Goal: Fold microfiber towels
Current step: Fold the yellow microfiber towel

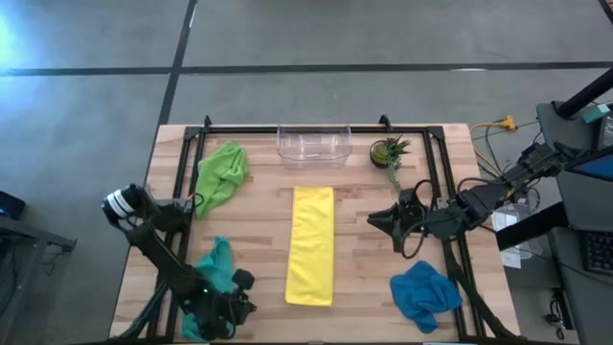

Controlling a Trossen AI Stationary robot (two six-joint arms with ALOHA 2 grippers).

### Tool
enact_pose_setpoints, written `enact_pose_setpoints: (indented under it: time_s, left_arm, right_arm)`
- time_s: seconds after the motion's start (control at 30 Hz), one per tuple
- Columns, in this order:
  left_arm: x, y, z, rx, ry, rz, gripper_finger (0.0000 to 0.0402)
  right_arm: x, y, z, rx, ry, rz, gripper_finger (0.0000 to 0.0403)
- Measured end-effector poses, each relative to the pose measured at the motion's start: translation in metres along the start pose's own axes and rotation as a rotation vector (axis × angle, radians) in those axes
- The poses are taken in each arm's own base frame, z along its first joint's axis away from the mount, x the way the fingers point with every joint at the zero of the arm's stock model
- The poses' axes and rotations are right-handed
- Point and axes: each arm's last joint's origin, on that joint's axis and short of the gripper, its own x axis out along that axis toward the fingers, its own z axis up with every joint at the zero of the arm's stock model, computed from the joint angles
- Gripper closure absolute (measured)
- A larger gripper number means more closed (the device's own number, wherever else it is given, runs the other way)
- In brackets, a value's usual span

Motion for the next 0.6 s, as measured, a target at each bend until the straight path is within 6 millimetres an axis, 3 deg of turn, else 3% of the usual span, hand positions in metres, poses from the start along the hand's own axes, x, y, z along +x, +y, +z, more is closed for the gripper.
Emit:
enact_pose_setpoints:
  time_s: [0.13,0.37,0.6]
  left_arm:
    - [0.013,0.005,-0.002,0.004,-0.001,0.070,0.0328]
    - [0.023,0.018,0.008,0.197,-0.065,0.188,0.0229]
    - [0.027,0.031,0.026,0.264,-0.129,0.222,0.0195]
  right_arm:
    - [0.000,0.001,0.001,0.039,-0.003,0.004,0.0323]
    - [0.000,0.002,0.001,0.072,-0.001,0.003,0.0323]
    - [-0.001,0.006,-0.001,0.089,0.048,0.062,0.0323]
